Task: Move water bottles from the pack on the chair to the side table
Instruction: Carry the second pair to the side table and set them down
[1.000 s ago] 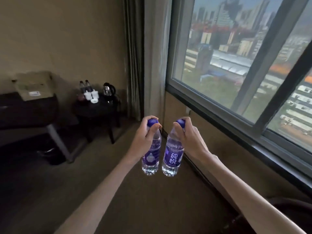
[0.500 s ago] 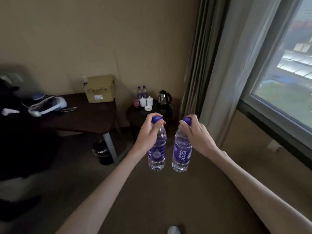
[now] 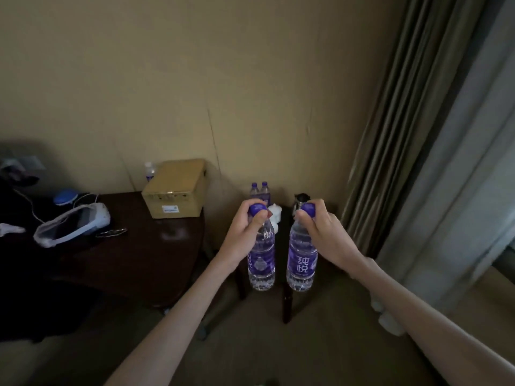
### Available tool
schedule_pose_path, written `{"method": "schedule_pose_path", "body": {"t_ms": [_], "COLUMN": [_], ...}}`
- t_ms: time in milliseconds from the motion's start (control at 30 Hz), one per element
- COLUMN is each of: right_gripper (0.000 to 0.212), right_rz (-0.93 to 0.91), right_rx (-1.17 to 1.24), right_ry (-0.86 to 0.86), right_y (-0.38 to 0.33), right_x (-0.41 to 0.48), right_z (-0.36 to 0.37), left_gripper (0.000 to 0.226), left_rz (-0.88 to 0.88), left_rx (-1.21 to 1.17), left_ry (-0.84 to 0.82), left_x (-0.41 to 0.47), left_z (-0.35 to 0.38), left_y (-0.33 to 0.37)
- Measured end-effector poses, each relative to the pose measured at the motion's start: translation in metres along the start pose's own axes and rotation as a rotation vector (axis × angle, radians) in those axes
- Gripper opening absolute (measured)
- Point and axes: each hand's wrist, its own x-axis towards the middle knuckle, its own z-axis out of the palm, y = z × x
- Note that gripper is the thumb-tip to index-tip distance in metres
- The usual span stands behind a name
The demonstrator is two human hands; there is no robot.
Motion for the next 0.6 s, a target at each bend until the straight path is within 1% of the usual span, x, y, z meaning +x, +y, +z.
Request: {"method": "schedule_pose_path", "body": {"t_ms": [67,167,233,300,367,467,600], "right_gripper": [0.045,0.032,0.029,0.035,0.039,0.021,0.014], "right_rz": [0.005,0.026,0.085,0.136,0.179,0.169,0.158], "right_rx": [0.002,-0.015,0.006,0.010,0.005,0.001,0.000], "right_ry": [0.013,0.011,0.006,0.020,0.016,0.013,0.037], "right_y": [0.020,0.056,0.079,0.098,0.115,0.136,0.170], "right_x": [0.051,0.123,0.170,0.220,0.264,0.327,0.406], "right_z": [0.009,0.026,0.035,0.036,0.032,0.029,0.021], "left_gripper": [0.020,0.015,0.021,0.030,0.031,0.028,0.028], "left_rz": [0.003,0.007,-0.005,-0.024,-0.057,-0.040,-0.019], "left_rx": [-0.011,-0.033,-0.040,-0.053,-0.107,-0.104,-0.095], "left_ry": [0.000,-0.029,-0.056,-0.063,-0.071,-0.065,-0.050], "left_x": [0.053,0.128,0.179,0.229,0.274,0.344,0.427], "left_z": [-0.001,0.003,0.005,0.006,0.006,0.003,0.014], "left_y": [-0.019,-0.057,-0.078,-0.089,-0.093,-0.099,-0.114]}}
